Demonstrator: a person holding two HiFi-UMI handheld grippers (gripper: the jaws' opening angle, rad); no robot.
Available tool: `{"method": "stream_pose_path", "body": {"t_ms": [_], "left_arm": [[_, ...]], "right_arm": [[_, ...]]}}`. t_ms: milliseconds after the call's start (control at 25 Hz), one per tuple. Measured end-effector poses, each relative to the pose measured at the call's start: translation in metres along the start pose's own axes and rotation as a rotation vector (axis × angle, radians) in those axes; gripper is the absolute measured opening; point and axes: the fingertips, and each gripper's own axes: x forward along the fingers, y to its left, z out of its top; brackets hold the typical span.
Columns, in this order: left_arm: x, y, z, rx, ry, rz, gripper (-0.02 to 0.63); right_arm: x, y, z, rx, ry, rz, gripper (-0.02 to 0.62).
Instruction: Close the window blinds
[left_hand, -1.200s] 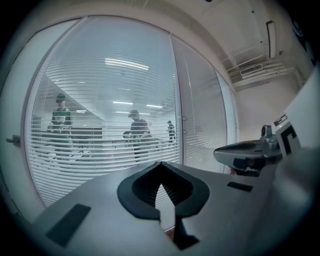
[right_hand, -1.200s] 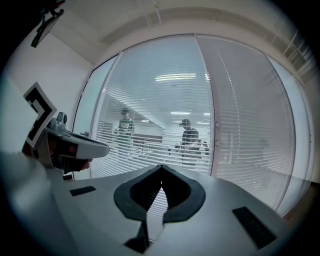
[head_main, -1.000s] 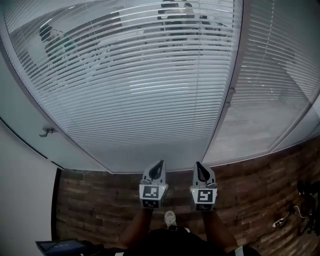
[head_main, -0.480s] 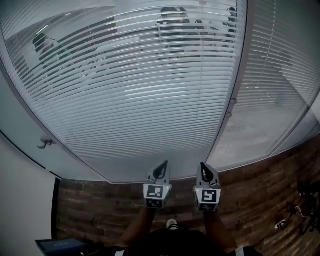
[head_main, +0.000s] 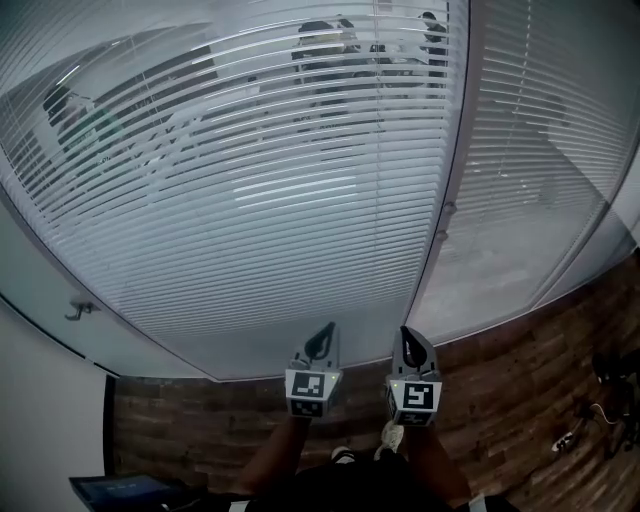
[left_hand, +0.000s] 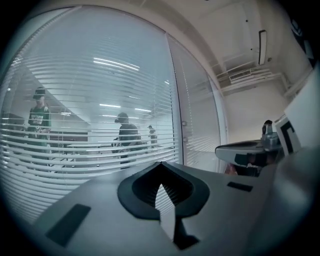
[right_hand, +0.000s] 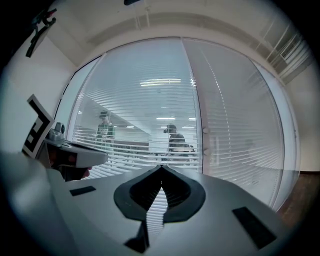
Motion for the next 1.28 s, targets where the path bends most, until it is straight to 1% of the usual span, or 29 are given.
{"method": "stream_pose_path", "body": {"t_ms": [80, 160, 240, 320, 520, 720, 800, 960, 1120, 1280], "left_arm": [[0.01, -0.005, -0.004, -0.012, 0.007, -0.007, -0.005], [0.017, -0.009, -0.009, -0.023, 0.014, -0.002, -0.005], [0.025, -0.017, -0.01, -0.018, 0.018, 0.0, -0.005], [0.04, -0.027, -0.004, -0.012, 0.01, -0.003, -0.005], [0.068, -0.038, 0.024, -0.007, 0.009, 0.01, -0.005], [0.091, -0.043, 0.039, 0.005, 0.004, 0.045, -0.005], [0.1, -0.047, 0.039, 0.007, 0.021, 0.046, -0.005], [0.117, -0.059, 0.039, 0.003, 0.014, 0.052, -0.005], [0.132, -0.069, 0.032, 0.01, 0.029, 0.066, -0.005], [0.141, -0.079, 0.035, -0.001, 0.032, 0.077, -0.005]], "right_arm": [[0.002, -0.008, 0.004, 0.005, 0.01, -0.005, 0.002], [0.005, -0.016, 0.0, 0.001, 0.011, 0.0, 0.002], [0.01, -0.027, -0.005, 0.006, -0.009, 0.009, 0.002], [0.018, -0.041, -0.001, 0.016, -0.031, 0.017, 0.002], [0.038, -0.065, 0.013, 0.028, -0.029, 0.042, 0.002], [0.054, -0.088, 0.019, 0.054, -0.029, 0.062, 0.002], [0.06, -0.093, 0.017, 0.061, -0.028, 0.071, 0.002], [0.067, -0.108, 0.016, 0.063, -0.027, 0.082, 0.002], [0.074, -0.123, 0.016, 0.067, -0.036, 0.1, 0.002], [0.084, -0.134, 0.019, 0.063, -0.035, 0.125, 0.002]]}}
